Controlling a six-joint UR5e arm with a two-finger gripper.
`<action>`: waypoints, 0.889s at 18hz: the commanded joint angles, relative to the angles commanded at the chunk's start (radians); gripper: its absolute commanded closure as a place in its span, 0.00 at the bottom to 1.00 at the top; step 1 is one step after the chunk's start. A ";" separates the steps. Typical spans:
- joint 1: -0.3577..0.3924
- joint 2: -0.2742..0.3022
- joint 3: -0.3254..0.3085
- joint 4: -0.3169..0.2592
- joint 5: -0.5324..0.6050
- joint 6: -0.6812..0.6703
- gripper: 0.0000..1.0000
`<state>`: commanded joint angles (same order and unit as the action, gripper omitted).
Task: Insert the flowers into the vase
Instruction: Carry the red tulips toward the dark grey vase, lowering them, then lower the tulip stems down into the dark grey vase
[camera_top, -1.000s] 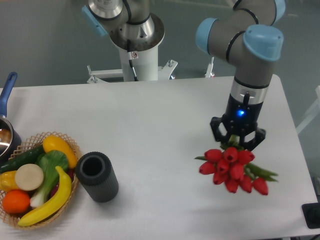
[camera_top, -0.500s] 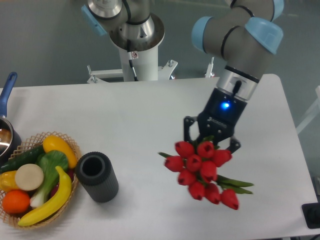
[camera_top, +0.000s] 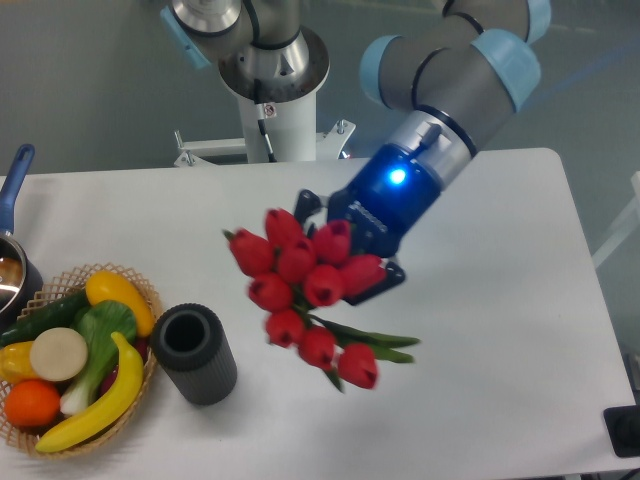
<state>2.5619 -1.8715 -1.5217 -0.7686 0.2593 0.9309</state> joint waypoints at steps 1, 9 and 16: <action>-0.020 -0.008 0.000 0.008 0.002 0.023 0.81; -0.103 -0.015 -0.008 0.009 -0.012 0.080 0.77; -0.129 0.011 -0.112 0.015 -0.015 0.146 0.77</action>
<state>2.4330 -1.8607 -1.6336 -0.7532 0.2439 1.0767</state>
